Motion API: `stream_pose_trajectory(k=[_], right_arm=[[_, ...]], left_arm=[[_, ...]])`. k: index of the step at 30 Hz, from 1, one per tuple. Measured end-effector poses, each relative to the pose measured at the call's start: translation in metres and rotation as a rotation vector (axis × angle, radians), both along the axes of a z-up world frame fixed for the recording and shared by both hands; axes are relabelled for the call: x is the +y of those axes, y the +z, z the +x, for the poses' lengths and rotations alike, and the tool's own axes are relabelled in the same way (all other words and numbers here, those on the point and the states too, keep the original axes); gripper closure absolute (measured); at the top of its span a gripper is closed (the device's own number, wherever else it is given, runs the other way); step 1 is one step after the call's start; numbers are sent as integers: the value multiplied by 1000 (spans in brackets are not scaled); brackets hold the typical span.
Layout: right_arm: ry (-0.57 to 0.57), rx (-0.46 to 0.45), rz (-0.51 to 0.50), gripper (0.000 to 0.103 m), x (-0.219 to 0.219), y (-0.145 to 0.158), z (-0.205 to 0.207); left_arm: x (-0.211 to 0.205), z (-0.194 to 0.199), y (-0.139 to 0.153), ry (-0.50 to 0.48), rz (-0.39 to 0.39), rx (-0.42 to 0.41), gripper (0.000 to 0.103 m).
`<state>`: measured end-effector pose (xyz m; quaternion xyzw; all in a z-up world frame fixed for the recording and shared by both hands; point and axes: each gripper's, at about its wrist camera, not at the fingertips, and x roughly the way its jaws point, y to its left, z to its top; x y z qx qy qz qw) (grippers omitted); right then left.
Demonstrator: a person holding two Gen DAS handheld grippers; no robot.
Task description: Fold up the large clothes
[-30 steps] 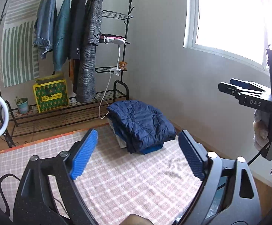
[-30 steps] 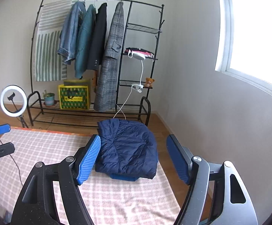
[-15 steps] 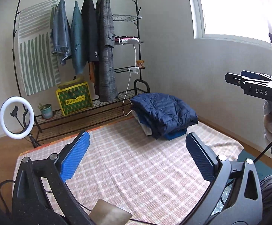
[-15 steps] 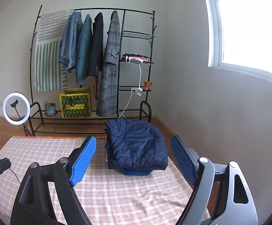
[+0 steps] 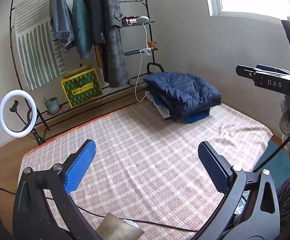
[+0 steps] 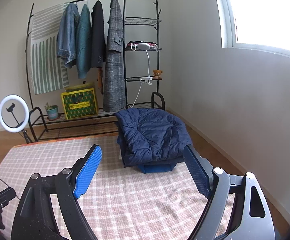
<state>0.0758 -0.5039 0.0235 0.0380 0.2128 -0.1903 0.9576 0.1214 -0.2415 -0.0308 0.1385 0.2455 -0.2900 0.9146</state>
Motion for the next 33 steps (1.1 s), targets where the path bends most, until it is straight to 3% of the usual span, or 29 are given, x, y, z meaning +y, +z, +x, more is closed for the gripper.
stream_pose_trajectory(k=[10, 33], right_arm=[[25, 46, 34, 19, -5, -17, 10], [51, 76, 32, 19, 5, -28, 18]], left_arm=[[-2, 10, -18, 28, 37, 43, 0], [11, 14, -21, 41, 37, 50, 0]])
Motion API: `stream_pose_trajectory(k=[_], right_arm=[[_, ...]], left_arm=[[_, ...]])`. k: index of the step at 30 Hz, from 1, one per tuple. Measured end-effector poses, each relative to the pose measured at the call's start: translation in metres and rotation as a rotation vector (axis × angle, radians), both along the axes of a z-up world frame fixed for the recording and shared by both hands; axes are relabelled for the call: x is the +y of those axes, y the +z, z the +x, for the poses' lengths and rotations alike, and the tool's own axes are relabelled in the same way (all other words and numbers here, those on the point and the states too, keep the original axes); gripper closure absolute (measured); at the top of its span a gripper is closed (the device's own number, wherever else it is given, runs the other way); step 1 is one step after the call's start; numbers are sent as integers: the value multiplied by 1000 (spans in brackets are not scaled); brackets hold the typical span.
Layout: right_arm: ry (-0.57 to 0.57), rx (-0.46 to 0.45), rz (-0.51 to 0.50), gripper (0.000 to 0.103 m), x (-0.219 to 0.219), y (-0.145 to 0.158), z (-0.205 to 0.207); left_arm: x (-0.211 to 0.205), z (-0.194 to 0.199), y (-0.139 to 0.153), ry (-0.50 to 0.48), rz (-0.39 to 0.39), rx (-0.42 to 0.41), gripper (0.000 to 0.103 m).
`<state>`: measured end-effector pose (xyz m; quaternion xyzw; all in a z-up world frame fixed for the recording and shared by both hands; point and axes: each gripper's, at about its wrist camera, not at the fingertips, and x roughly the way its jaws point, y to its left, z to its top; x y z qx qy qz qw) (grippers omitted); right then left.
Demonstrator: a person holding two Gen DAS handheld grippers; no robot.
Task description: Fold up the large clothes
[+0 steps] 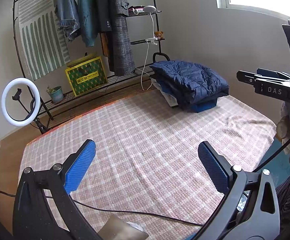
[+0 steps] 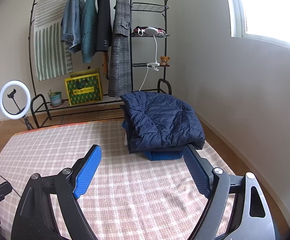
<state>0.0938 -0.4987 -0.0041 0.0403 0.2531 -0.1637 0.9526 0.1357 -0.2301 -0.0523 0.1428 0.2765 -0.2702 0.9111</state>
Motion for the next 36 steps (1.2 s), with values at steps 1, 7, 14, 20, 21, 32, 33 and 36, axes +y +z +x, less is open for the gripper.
stream_pose_trajectory(k=[1, 7, 14, 20, 21, 32, 33, 36], right_arm=[[0, 0, 2, 19, 0, 0, 0], [1, 0, 4, 19, -2, -1, 1], [2, -1, 3, 19, -1, -1, 1], [6, 6, 2, 19, 0, -2, 2], [6, 6, 3, 19, 0, -3, 2], [5, 4, 2, 19, -1, -3, 1], [5, 4, 2, 19, -1, -3, 2], [5, 5, 2, 19, 0, -3, 2]], left_arm=[[-1, 0, 0, 1, 1, 1, 0], [1, 0, 0, -1, 0, 0, 0], [-1, -1, 0, 0, 2, 1, 0], [0, 0, 0, 0, -1, 2, 0], [0, 0, 0, 0, -1, 2, 0], [-2, -1, 0, 3, -3, 2, 0], [-2, -1, 0, 3, -3, 1, 0], [-2, -1, 0, 3, -4, 2, 0]])
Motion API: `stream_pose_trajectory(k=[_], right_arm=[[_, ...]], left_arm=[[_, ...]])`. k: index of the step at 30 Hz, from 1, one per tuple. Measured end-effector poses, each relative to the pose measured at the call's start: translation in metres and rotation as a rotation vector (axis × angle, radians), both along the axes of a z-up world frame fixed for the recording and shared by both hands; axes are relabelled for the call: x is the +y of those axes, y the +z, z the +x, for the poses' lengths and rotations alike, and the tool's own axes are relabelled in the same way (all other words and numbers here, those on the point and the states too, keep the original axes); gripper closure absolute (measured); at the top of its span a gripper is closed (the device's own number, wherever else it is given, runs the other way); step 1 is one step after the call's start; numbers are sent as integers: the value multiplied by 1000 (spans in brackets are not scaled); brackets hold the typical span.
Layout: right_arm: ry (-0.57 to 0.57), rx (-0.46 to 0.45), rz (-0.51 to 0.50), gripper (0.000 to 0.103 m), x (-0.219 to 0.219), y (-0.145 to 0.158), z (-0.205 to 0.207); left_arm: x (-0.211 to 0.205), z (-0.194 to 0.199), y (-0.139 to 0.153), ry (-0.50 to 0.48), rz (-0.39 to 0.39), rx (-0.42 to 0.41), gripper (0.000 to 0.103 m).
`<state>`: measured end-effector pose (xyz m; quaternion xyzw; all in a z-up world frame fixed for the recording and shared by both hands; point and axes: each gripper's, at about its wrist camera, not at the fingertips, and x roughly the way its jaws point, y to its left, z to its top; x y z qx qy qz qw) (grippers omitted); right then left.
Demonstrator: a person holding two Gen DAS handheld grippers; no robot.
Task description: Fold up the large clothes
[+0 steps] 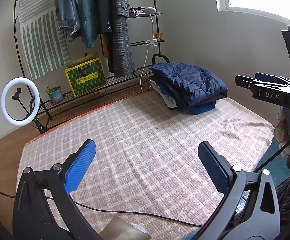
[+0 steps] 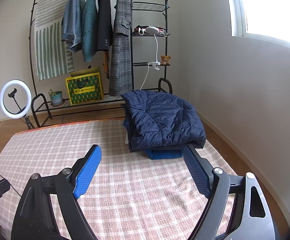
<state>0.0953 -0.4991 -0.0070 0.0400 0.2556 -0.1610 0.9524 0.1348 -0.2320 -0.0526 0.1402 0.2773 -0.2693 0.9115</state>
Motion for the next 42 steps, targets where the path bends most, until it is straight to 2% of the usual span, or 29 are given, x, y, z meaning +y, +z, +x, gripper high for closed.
stream_pose_trajectory(k=[42], right_arm=[[6, 3, -9, 19, 2, 0, -2]], left_arm=[[1, 0, -1, 9, -3, 0, 0]])
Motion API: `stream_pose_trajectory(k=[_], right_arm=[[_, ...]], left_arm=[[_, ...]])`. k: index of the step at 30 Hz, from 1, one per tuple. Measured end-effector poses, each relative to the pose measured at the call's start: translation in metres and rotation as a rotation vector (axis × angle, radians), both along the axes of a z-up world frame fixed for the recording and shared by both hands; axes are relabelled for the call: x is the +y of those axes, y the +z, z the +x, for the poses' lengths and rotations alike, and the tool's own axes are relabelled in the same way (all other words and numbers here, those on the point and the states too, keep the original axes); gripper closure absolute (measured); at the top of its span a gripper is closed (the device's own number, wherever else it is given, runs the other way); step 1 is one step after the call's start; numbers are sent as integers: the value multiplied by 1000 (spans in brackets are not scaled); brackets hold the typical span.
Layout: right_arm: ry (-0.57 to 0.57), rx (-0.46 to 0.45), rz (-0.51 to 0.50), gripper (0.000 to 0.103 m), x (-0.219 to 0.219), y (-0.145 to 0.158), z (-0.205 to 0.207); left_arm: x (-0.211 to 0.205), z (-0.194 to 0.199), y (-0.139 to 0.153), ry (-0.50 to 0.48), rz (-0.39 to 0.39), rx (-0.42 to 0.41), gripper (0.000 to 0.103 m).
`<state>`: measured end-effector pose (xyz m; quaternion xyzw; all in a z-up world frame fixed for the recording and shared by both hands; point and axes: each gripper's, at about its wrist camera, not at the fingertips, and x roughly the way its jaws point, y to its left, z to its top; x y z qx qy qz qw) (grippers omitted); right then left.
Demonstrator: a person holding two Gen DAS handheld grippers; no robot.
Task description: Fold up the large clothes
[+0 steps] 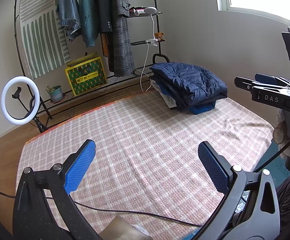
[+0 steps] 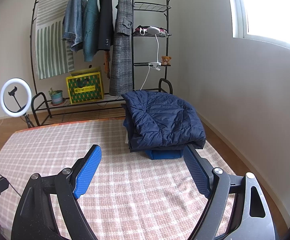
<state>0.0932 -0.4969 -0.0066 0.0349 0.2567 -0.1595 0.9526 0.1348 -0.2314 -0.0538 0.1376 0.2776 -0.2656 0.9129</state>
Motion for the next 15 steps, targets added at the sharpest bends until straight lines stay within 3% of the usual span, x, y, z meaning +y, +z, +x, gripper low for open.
stream_pose_trajectory(k=[15], right_arm=[[-3, 7, -3, 19, -3, -3, 2]], left_arm=[[-9, -3, 6, 18, 8, -46, 0]])
